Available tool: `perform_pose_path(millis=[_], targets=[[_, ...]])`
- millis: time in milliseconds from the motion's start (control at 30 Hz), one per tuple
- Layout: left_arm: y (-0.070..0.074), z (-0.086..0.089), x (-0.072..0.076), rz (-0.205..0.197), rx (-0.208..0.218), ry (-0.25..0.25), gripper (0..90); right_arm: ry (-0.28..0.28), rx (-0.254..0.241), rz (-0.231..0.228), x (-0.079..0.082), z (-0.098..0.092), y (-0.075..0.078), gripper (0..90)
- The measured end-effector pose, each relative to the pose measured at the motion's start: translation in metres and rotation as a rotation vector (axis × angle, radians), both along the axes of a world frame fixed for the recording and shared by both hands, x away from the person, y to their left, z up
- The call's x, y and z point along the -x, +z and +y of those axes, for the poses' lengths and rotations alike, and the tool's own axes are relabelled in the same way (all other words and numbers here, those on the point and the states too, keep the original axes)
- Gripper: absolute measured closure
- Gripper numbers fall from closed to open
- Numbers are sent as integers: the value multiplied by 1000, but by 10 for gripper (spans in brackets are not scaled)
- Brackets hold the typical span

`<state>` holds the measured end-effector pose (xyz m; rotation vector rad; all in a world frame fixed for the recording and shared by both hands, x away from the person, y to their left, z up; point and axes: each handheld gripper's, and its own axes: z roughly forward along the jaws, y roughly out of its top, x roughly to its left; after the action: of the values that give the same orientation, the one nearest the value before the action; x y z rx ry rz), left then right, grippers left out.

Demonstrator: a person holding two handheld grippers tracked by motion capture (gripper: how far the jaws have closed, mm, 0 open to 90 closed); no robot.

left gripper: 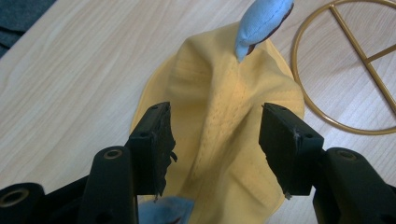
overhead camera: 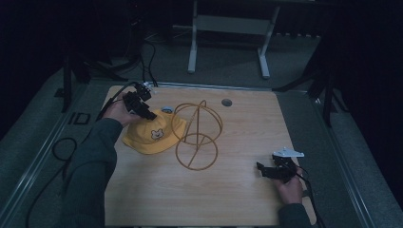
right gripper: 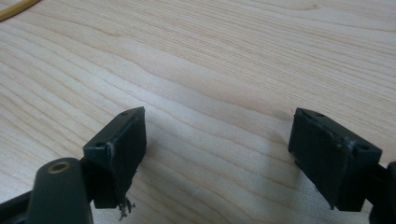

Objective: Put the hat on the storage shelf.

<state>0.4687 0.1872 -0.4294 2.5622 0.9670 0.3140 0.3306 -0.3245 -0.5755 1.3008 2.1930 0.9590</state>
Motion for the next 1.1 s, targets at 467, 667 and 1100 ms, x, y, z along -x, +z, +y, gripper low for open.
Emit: perform_pose_path(millis=[467,667,1100], targets=[[-14,-12,-6,62,-106,-55,671,0,0,0,0,0,0,192],[-13,-13,-4,89,-141,-87,788,0,0,0,0,0,0,192],[6,-9,4,85,-110,-93,810,1,1,0,0,0,0,192]])
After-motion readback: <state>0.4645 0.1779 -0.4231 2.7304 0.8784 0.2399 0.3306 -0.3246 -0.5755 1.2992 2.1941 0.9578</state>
